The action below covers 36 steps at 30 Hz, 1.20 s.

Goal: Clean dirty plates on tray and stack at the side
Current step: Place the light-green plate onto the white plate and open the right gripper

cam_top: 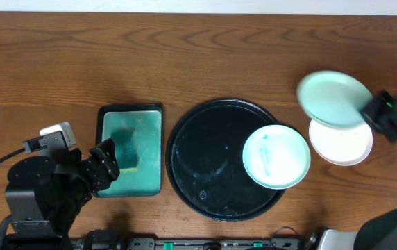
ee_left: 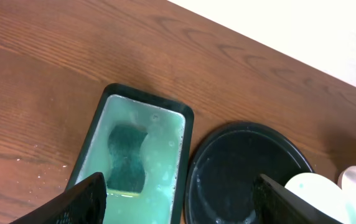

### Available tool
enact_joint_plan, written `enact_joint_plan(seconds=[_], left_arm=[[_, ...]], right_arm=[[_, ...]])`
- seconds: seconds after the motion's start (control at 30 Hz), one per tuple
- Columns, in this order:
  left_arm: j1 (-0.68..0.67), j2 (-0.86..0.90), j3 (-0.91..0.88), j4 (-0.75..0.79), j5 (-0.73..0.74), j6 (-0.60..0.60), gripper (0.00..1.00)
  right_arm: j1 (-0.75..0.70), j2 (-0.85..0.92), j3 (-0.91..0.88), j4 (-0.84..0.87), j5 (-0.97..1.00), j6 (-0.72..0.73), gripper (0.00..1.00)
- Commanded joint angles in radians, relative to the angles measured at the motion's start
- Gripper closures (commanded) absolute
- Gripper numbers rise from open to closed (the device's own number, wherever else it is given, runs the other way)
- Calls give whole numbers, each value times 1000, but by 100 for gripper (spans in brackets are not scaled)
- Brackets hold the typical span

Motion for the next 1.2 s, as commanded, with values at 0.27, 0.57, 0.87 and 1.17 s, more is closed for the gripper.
enact_joint_plan(seconds=[0.27,0.57,0.87,1.17], left_arm=[[6,61,16,4,60,-2,25],[6,163,16,3,71,-1,25],[6,182,16,-38,70,1,25],[6,183,16,-87,69,14,25]], right_arm=[[-259,68,-220,94,-6,-40,48],[-72,-160,-197,37,-236,-279,44],[194,-317,-289,-141,-21,-237,41],[253,-315,-558,77,2,-196,41]])
